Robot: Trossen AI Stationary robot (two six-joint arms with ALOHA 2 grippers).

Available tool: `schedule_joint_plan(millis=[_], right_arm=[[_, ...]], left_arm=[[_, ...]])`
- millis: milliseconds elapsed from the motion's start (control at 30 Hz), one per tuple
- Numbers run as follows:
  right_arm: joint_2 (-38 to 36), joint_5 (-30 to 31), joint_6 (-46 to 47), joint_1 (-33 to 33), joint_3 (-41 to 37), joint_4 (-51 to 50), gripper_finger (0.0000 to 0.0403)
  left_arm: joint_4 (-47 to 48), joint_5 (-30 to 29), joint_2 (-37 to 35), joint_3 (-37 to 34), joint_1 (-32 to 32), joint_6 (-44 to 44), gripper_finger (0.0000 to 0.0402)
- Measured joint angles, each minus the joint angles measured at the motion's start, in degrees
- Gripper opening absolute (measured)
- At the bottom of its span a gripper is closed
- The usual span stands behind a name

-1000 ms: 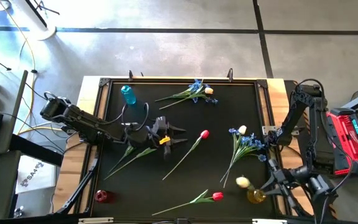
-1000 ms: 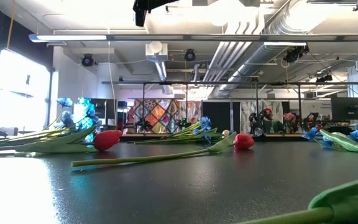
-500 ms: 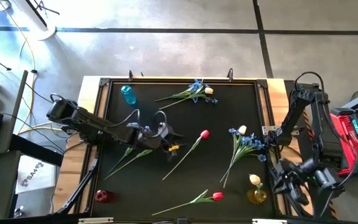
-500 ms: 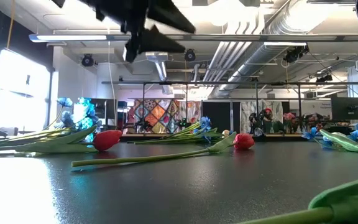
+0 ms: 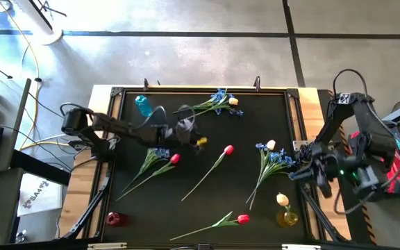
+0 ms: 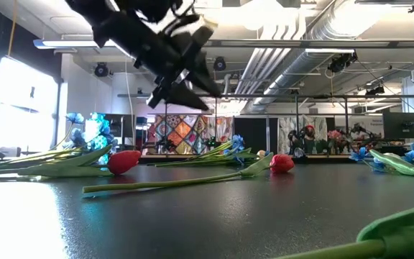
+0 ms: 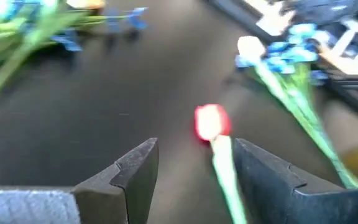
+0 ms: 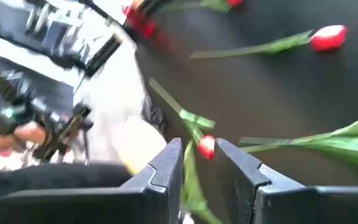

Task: Sort flowers into vase by color
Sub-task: Put the top light yellow tulip into the yellow vase

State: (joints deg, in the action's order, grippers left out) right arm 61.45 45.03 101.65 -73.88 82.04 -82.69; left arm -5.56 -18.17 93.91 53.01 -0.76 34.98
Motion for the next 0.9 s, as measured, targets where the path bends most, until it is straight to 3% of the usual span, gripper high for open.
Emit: schedule_joint_plan(millis=[167, 467, 667, 900], right_arm=[[-0.04, -1.85, 0.33, 8.44, 1.31, -4.77, 0.0082], [0.26, -9.40, -1.22, 22.33, 1.31, -3.74, 0.0082], [0.33, -11.62, -3.02, 28.23, 1.31, -4.05, 0.0082], [0.33, -15.94, -7.00, 34.83, 1.29, -4.47, 0.0082]], left_arm=[[5.66, 6.59, 0.14, 0.00, -10.51, -8.78, 0.0195], [5.23, 16.50, 4.67, 0.02, -25.41, -20.94, 0.0195], [5.06, 22.37, 8.33, 0.00, -28.99, -26.75, 0.0195], [5.15, 22.64, 13.37, 2.32, -29.30, -30.69, 0.0195]])
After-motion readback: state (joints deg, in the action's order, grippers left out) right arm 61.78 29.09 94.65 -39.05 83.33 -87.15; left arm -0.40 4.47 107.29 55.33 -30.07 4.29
